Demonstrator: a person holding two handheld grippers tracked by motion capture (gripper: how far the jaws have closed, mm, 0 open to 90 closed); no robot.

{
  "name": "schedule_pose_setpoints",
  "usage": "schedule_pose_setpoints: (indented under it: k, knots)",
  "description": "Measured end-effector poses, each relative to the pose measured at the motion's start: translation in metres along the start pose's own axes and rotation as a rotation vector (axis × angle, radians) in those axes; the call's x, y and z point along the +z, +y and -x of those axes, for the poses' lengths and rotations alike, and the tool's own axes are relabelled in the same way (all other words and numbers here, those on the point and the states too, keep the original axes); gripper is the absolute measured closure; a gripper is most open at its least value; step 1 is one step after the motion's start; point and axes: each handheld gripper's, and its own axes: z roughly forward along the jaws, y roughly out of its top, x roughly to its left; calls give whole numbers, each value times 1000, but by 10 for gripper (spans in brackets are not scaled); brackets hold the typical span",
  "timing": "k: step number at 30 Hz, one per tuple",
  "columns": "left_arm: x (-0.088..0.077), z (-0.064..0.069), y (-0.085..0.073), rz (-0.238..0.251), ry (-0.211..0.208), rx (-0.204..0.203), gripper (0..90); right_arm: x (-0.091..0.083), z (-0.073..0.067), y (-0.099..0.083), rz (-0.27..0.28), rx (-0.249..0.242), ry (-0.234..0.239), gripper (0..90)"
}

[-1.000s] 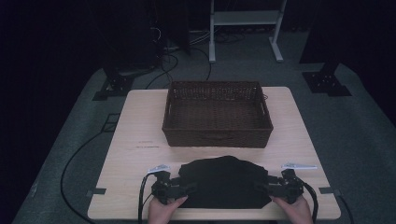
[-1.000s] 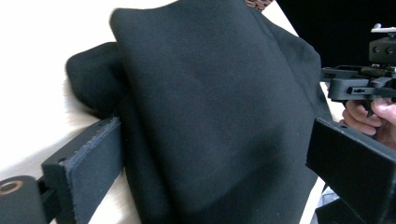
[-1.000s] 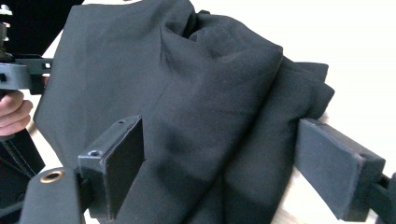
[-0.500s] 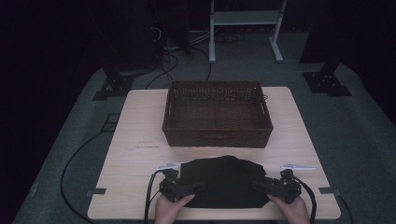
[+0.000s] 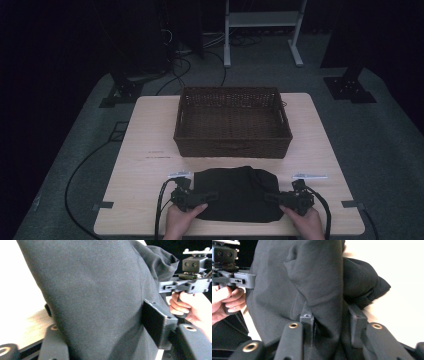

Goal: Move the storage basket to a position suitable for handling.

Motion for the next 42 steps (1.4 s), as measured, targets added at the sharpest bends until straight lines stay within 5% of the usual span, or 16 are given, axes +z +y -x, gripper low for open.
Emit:
schedule_pose_setpoints:
  k: [8, 13, 18, 29, 33, 35, 36, 37, 42]
  knots:
    - [0, -4, 0, 3, -52, -11, 519, 1, -4, 0, -15, -8, 17, 744]
    - [-5, -10, -2, 41, -122, -50, 600, -2, -4, 1, -1, -15, 43, 764]
    - [-7, -6, -2, 39, -108, -10, 620, -6, -4, 1, 18, -12, 61, 770]
    - [-16, -9, -1, 79, -125, -5, 787, -15, -5, 3, 61, -5, 104, 777]
    - [-15, -5, -2, 73, -61, -4, 656, -15, -5, 3, 56, -13, 88, 777]
    - [-13, -5, -2, 45, -20, -31, 371, -15, -4, 2, 50, -20, 66, 777]
    - [-12, -5, -2, 40, -10, -40, 371, -15, -4, 2, 50, -20, 66, 777]
    - [-11, -4, -2, 27, 40, -60, 231, -15, -4, 2, 50, -14, 64, 777]
    - [-9, -2, -2, 38, 46, -80, 178, -14, -4, 1, 46, -15, 50, 777]
